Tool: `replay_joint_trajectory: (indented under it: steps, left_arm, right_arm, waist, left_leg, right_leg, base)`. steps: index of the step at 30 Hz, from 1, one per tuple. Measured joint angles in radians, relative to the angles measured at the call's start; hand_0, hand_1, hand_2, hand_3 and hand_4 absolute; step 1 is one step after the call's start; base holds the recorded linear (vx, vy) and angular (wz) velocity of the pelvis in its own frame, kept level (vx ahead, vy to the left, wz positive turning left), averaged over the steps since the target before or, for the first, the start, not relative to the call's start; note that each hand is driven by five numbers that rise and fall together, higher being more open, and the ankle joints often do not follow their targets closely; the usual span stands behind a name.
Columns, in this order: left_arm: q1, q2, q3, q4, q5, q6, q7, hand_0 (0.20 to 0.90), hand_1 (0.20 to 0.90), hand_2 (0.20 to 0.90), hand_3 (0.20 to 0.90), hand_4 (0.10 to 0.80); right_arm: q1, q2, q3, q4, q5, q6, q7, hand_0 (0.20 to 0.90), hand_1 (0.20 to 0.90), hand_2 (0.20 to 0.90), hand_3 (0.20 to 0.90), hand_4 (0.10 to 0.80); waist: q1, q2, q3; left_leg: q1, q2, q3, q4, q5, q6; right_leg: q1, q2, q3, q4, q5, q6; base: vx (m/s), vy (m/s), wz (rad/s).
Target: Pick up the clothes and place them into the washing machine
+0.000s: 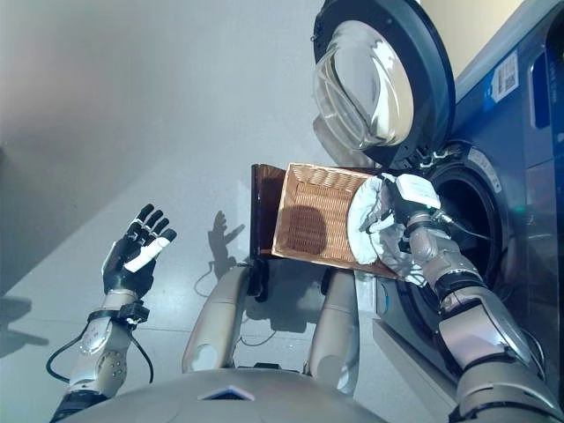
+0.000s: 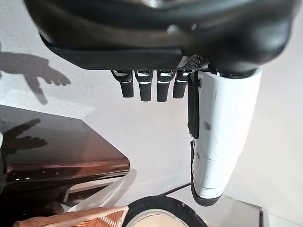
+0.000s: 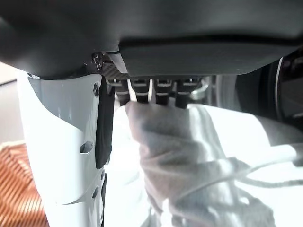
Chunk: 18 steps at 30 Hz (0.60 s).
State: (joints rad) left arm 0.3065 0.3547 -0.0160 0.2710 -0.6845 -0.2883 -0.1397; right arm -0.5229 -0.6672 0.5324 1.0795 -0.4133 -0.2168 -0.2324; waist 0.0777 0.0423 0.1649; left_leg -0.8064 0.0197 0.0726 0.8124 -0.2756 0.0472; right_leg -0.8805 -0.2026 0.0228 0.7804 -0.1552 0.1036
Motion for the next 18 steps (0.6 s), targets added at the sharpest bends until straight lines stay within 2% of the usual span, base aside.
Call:
replay_joint_trajectory:
  steps: [5, 14, 18]
  left_arm:
    - [0.000, 0.003, 0.000, 0.000, 0.001, 0.002, -0.013, 0.900, 0.900, 0.900, 0.900, 0.800]
    - [-0.001, 0.003, 0.004, -0.001, 0.005, 0.008, -0.002, 0.900, 0.900, 0.900, 0.900, 0.800]
    - [-0.002, 0.003, 0.006, -0.001, 0.006, 0.014, 0.008, 0.900, 0.900, 0.900, 0.900, 0.800]
  right_arm:
    - [-0.013, 0.000, 0.019, 0.012, -0.002, 0.008, 0.061, 0.900, 0.900, 0.900, 0.900, 0.800]
    - [-0.023, 0.010, 0.015, 0.040, -0.016, 0.044, 0.051, 0.900, 0.900, 0.900, 0.900, 0.800]
    - [-0.026, 0.017, 0.015, 0.036, -0.033, 0.058, 0.039, 0.900, 0.900, 0.900, 0.900, 0.800]
  waist:
    - [0.007, 0.000, 0.000]
    - [0.020, 0.000, 0.000]
    - [0.019, 0.000, 0.000]
  left_leg:
    - [-0.004, 0.000, -0.004, 0.012, -0.003, -0.002]
    - [-0.018, 0.001, -0.014, 0.025, -0.009, -0.002]
    - [-0.026, 0.001, -0.015, 0.037, -0.011, -0.007]
  right_leg:
    - [-0.004, 0.000, 0.000, 0.017, -0.008, -0.002]
    - [-0.014, 0.003, -0.003, 0.025, -0.012, 0.003]
    - [-0.023, 0.003, -0.002, 0.038, -0.014, -0.004]
  base:
    - [0.000, -0.006, 0.01]
    - [0.000, 0.000, 0.00]
    - [0.000, 0.000, 0.00]
